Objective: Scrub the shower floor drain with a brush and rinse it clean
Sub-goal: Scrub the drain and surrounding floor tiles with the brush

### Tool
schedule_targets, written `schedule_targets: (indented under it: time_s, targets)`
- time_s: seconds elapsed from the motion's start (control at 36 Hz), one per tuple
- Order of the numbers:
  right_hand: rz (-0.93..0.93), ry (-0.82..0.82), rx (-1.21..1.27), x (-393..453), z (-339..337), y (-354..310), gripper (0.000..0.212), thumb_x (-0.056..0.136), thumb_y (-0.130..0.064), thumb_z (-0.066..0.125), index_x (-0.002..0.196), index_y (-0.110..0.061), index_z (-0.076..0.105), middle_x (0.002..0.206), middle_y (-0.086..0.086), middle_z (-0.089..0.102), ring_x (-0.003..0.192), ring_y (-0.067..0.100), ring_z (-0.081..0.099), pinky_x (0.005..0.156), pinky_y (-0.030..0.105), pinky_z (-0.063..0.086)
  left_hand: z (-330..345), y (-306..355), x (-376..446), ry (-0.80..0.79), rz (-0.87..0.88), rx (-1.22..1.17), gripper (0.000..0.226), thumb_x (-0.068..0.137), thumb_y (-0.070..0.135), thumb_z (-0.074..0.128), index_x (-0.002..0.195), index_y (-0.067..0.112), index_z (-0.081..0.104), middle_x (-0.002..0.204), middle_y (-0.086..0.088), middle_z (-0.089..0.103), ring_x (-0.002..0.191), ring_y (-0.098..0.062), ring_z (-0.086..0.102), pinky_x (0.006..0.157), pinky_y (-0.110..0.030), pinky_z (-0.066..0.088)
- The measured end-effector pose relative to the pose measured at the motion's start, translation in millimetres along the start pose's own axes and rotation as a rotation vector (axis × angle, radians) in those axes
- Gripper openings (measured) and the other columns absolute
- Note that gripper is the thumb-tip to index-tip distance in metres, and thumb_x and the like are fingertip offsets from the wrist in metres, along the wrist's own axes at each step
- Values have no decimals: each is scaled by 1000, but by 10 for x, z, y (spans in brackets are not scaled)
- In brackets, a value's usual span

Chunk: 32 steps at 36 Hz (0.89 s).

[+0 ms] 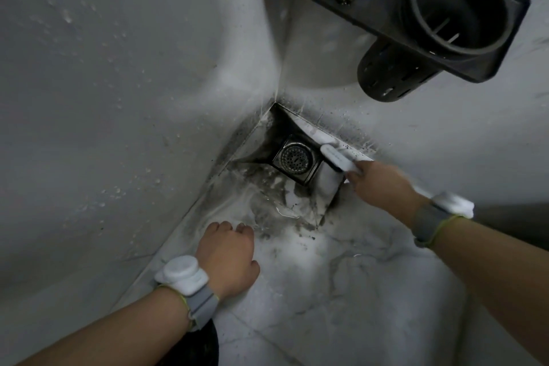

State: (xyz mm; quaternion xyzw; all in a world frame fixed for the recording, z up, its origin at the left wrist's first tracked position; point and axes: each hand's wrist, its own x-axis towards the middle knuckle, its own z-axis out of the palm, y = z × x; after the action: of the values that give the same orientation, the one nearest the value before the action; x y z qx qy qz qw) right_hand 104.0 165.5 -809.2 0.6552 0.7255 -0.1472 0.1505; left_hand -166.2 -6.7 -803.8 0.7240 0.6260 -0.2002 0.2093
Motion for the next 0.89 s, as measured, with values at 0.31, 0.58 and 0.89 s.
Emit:
schedule_targets:
  time_s: [0.31,0.58,0.89]
  targets:
    - [-163,-45,130,-975,447,64,34,99,-56,31,115,-29,44,82,-5,59,82,23,65,65,33,45,4,-16,0,8,-7,-31,52,85,44,47,125,12,52,110,-9,62,105,-30,54,97,-38,38]
    - [-92,-33,63,-394,450,-117,37,101,-49,37,124,-22,48,101,7,66,93,30,63,69,34,45,-14,-17,-36,2,1,-23,54,85,45,47,128,12,49,114,-8,62,106,-29,55,95,-38,38]
    - [-124,-96,110,-892,547,-205,38,102,-48,33,129,-23,42,98,7,67,90,30,65,72,36,51,-66,8,-42,-43,-1,-20,63,87,45,47,139,10,42,125,-11,59,113,-30,53,100,-38,36]
